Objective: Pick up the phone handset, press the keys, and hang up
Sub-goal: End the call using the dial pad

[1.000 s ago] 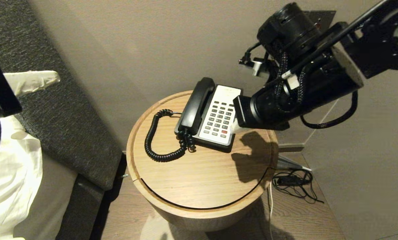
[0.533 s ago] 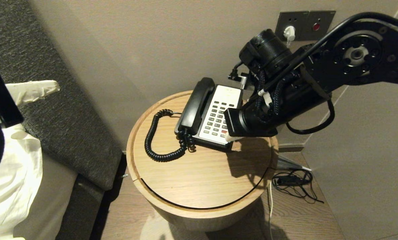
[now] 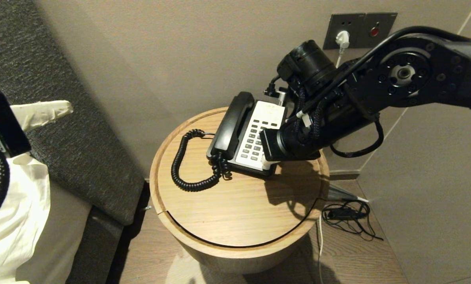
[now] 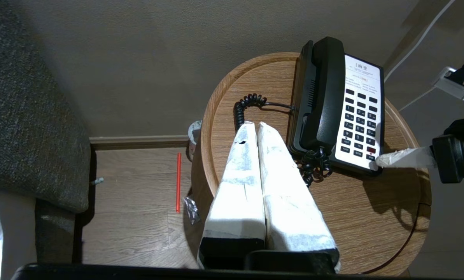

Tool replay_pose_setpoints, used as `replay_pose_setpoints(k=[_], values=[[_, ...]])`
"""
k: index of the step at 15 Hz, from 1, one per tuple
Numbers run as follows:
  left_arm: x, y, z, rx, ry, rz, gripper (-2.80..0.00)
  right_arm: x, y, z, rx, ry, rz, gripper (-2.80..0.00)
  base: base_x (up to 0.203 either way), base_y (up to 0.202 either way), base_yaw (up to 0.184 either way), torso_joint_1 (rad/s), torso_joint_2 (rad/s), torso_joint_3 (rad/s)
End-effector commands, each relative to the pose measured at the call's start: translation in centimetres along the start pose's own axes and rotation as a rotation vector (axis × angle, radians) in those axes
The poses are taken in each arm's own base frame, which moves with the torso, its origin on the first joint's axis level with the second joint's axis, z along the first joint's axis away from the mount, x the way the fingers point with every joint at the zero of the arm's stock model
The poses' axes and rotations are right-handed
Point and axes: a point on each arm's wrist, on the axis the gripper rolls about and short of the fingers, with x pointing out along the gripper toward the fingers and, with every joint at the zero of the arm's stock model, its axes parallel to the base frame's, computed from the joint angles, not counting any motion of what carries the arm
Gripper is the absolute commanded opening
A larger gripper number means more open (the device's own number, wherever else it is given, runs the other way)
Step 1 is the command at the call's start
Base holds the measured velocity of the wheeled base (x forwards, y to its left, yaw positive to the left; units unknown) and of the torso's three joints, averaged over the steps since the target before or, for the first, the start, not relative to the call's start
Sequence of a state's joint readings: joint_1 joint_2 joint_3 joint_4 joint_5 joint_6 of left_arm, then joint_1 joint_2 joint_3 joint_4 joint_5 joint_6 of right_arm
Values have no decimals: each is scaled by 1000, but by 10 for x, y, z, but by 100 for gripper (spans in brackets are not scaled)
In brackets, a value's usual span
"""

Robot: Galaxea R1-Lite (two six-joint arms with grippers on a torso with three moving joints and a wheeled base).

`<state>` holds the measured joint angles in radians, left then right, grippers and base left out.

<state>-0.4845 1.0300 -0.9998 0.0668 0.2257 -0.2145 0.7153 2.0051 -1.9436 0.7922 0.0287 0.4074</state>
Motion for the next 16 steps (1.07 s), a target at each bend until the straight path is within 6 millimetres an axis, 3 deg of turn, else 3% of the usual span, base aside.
replay_pose_setpoints(k=[1,16], values=[[0,0,-2,0,5,2,-280,-1,-2,1,5,-2,-2,-280,0,0,0,0,0,0],[1,1,-5,1,17,6,-280,15,-6,5,7,-14,-19,-280,0,0,0,0,0,0]])
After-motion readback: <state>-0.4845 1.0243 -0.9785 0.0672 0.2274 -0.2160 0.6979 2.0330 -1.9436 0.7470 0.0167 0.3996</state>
